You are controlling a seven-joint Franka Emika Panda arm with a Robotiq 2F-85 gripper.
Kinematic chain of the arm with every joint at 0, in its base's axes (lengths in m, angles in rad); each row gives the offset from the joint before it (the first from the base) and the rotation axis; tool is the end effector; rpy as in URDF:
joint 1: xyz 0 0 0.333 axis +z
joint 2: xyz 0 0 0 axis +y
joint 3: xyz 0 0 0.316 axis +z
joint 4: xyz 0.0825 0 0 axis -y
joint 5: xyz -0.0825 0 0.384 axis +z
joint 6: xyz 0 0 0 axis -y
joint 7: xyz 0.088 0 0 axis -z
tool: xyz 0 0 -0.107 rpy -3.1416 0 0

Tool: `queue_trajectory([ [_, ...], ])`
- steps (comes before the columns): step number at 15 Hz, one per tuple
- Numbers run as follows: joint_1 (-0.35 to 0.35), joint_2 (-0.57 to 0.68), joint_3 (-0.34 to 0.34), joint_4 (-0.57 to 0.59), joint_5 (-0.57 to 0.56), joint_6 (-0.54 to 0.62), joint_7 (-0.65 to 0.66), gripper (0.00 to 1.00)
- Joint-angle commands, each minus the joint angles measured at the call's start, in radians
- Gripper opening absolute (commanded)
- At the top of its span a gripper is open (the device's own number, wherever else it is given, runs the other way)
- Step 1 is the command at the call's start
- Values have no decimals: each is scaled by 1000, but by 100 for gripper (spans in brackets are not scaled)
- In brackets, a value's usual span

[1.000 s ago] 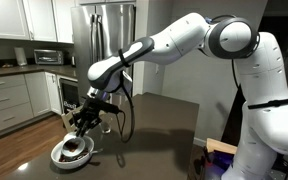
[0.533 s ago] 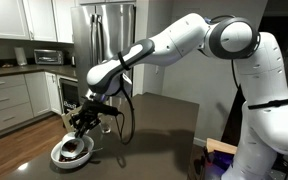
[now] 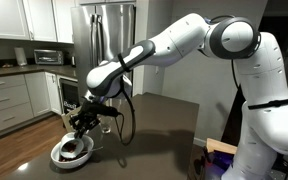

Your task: Slide the white mug to the right, pour the contents in the white mug into the bowl

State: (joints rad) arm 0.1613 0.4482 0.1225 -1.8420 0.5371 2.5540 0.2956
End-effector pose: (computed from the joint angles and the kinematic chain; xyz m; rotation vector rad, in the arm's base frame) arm 0.6433 0.1731 0.3108 -2.6129 0.5896 -0.1705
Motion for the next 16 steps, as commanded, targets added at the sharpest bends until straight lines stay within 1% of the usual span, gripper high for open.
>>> queue_trajectory([
  [1,-15,0,17,0,-14,1,10,7],
  [2,-15,0,17,0,-14,1,10,16],
  [7,-15,1,18,0,-14,1,10,16],
  [8,-15,1,18,0,-14,1,10,7],
  [10,-12,-16,18,-21,-14,12,10,7],
  [16,-17,-59,23,-66,-3,-2,14,7],
])
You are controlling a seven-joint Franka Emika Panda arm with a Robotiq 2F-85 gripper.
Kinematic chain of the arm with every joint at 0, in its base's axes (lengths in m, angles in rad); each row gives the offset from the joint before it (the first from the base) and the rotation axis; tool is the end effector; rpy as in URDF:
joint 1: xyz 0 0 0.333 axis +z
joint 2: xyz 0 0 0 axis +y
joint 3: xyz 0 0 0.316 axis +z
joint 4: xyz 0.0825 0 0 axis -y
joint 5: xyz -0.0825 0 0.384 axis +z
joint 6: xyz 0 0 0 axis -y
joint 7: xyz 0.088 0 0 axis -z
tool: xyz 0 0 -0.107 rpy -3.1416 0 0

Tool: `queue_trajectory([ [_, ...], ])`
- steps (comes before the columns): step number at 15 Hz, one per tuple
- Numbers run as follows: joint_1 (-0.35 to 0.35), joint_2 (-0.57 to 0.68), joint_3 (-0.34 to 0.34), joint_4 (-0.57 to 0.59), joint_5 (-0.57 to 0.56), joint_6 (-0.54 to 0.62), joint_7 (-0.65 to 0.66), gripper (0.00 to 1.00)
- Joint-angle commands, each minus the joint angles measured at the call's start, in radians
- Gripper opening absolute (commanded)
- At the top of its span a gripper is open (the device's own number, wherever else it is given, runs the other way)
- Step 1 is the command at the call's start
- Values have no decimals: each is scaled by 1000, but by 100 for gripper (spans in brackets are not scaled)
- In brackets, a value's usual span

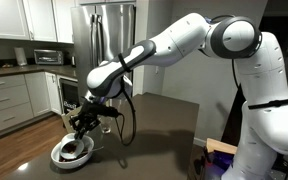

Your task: Slide the white mug to the right, pour the contents in the white mug into the bowl

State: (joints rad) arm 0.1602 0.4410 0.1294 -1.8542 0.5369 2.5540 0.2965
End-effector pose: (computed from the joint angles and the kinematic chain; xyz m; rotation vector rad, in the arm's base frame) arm 0.6392 0.1759 0.3103 -2.6147 0.5846 -0.1616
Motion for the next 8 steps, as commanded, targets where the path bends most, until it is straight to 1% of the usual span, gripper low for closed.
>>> queue_trajectory([
  [1,-15,-59,16,-63,-4,0,15,7],
  [8,-9,-107,14,-120,-10,6,22,7],
])
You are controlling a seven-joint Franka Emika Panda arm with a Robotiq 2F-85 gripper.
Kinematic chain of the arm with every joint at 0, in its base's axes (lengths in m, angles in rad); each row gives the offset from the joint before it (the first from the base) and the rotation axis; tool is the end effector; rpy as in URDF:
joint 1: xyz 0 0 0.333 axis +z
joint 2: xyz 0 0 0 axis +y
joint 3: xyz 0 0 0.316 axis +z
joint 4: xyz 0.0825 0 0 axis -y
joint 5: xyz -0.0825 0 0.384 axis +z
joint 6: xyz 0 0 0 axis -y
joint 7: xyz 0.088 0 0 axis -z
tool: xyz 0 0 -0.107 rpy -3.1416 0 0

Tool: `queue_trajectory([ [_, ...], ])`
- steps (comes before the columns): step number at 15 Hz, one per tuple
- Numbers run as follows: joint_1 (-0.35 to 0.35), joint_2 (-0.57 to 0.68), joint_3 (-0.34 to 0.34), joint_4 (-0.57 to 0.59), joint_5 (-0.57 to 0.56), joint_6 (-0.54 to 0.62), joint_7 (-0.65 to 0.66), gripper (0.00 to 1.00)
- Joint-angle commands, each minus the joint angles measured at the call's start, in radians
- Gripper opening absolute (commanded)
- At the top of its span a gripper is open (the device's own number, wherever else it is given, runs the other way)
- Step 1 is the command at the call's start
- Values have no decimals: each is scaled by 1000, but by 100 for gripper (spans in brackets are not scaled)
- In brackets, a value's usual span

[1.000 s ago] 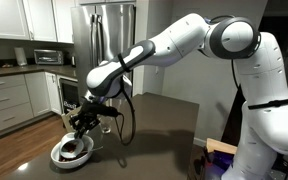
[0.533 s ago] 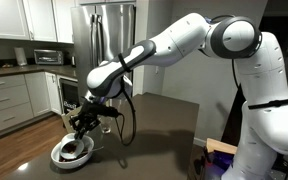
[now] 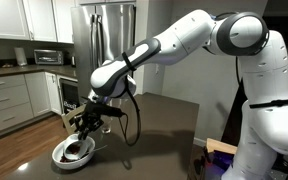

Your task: Slide the white mug to the right, pour the contents in the white mug into the bowl

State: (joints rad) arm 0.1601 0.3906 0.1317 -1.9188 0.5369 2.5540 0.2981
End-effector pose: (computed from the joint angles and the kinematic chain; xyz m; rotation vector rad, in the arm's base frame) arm 0.6223 0.1739 0.3139 -2.6268 0.5845 -0.1462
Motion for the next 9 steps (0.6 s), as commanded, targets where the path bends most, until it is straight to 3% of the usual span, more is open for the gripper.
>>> queue_trajectory([
  [1,-8,-63,12,-64,-10,7,22,7],
  [9,-6,-96,13,-106,-14,10,22,7],
])
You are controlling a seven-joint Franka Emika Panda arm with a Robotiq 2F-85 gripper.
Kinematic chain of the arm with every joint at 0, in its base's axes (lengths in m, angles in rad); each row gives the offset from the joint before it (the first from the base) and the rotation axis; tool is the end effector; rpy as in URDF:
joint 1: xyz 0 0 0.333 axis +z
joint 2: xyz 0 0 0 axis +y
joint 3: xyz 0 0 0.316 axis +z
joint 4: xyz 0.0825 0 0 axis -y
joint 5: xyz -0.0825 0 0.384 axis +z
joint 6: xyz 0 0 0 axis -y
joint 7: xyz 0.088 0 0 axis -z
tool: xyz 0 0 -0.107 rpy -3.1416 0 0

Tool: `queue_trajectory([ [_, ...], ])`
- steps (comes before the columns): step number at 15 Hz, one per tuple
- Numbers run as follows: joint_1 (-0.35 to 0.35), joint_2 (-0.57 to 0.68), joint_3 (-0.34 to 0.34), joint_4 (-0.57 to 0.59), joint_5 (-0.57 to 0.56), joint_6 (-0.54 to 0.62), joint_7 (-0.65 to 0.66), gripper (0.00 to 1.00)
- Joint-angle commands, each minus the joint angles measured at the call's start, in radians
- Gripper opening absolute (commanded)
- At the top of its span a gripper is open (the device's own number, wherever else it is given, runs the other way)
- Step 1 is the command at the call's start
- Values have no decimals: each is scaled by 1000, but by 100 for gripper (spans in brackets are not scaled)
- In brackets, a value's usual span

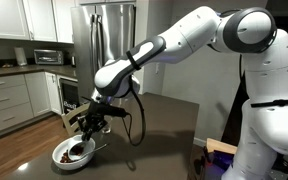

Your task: Slide the white mug to the right, pour the contents in the white mug into the bowl

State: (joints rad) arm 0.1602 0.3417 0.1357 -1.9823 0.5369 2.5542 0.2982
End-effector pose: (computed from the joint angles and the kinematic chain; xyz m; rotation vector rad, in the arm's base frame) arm 0.6049 0.1726 0.3166 -2.6396 0.5805 -0.1304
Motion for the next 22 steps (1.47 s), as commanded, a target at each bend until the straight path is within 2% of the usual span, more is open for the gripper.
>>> queue_trajectory([
  [1,-5,-50,8,-46,-15,9,23,7],
  [11,-18,-79,18,-79,12,-39,10,7],
  [20,-15,-118,15,-128,15,-38,28,7],
  [22,-13,-131,17,-144,22,-4,15,7],
])
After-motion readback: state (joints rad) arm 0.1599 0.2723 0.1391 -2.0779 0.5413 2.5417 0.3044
